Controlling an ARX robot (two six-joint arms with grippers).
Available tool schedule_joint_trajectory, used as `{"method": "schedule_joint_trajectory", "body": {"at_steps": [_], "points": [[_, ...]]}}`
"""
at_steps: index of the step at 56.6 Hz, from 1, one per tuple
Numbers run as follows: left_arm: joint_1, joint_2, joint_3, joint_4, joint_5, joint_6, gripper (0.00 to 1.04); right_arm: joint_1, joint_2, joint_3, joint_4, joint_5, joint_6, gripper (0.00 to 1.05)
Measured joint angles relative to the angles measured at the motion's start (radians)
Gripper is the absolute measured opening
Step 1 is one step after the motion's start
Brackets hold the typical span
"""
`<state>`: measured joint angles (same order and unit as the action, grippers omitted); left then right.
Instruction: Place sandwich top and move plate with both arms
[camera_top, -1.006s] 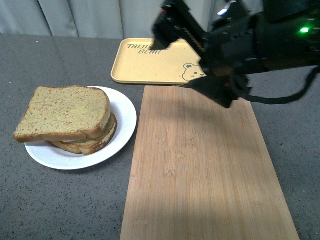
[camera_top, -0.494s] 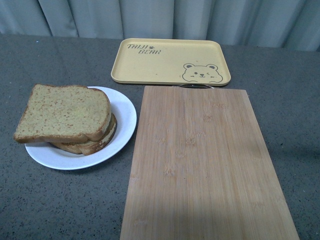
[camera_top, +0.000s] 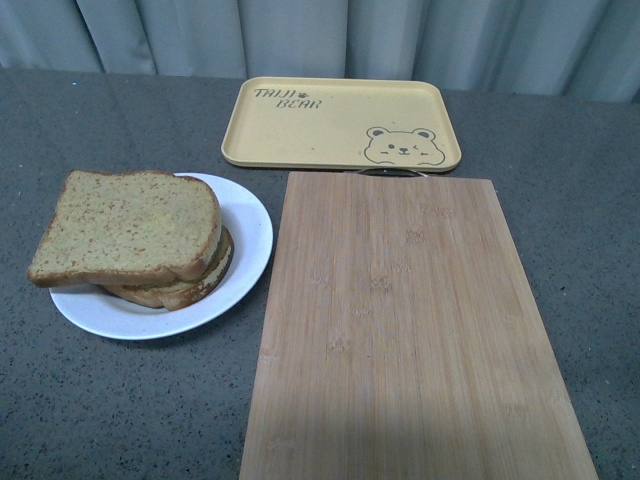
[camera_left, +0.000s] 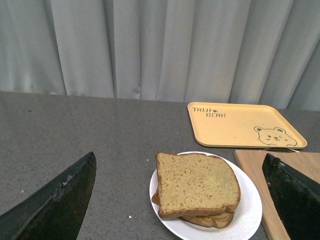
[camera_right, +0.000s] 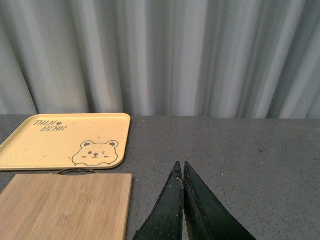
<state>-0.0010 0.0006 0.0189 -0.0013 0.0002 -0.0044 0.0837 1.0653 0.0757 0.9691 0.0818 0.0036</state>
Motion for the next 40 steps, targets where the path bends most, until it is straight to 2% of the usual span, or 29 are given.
{"method": "schedule_joint_trajectory", "body": {"at_steps": [5,11,40], "points": [[0.000,0.000,0.000,0.000,0.000,0.000,0.98,-0.047,-0.068,-0.017,-0.049,-0.068,-0.001,0.01],[0.000,0.000,0.000,0.000,0.000,0.000,0.98,-0.080,-0.157,-0.037,-0.116,-0.076,0.000,0.01],[0.000,0.000,0.000,0.000,0.000,0.000,0.98,-0.081,-0.554,-0.071,-0.464,-0.080,0.000,0.01]]}}
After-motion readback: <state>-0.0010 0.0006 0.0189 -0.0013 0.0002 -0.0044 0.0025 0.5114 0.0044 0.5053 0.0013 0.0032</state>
